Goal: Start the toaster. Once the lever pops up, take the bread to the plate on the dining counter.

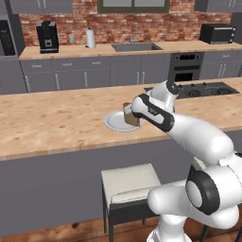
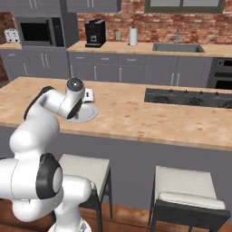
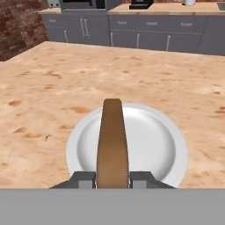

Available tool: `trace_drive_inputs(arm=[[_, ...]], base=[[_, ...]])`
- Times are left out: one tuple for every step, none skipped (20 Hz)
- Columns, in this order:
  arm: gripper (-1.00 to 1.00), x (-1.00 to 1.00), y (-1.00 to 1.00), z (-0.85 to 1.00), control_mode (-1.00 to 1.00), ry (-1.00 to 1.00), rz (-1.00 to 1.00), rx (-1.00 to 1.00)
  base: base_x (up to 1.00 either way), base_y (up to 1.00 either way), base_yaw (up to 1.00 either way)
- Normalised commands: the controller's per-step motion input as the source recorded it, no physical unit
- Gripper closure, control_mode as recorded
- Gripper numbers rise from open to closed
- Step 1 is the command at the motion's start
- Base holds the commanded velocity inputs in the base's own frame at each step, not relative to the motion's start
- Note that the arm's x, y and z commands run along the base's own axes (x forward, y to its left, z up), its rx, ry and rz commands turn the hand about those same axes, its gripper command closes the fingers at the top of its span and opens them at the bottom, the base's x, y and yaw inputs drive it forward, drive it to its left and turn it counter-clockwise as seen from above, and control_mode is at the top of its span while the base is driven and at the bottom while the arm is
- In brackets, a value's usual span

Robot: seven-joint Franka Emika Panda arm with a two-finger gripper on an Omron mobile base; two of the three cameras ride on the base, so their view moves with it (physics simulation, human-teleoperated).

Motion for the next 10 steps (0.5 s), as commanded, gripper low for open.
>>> trace_drive_inputs(arm=[[1.0,0.0,0.0,-0.16,-1.0,-0.05,0.0,0.0],[1.0,0.0,0.0,-0.12,-1.0,-0.05,0.0,0.0],[1.0,0.0,0.0,-0.06,-1.0,-0.03,0.0,0.0],[1.0,0.0,0.03,-0.06,-1.0,-0.03,0.0,0.0],[1.0,0.0,0.0,-0.04,-1.0,-0.04,0.0,0.0],[1.0,0.0,0.0,0.0,-1.0,-0.01,0.0,0.0],[1.0,0.02,0.0,0.0,-1.0,0.0,0.0,0.0],[1.0,0.01,0.0,0.0,-1.0,0.0,0.0,0.0],[1.0,0.06,0.0,0.0,-1.0,0.0,0.0,0.0],[1.0,0.1,0.0,0.0,-1.0,0.0,0.0,0.0]], base=[[0.0,0.0,0.0],[0.0,0.0,0.0],[0.0,0.0,0.0],[0.0,0.0,0.0],[0.0,0.0,0.0],[0.0,0.0,0.0],[0.0,0.0,0.0],[0.0,0.0,0.0],[0.0,0.0,0.0],[0.0,0.0,0.0]])
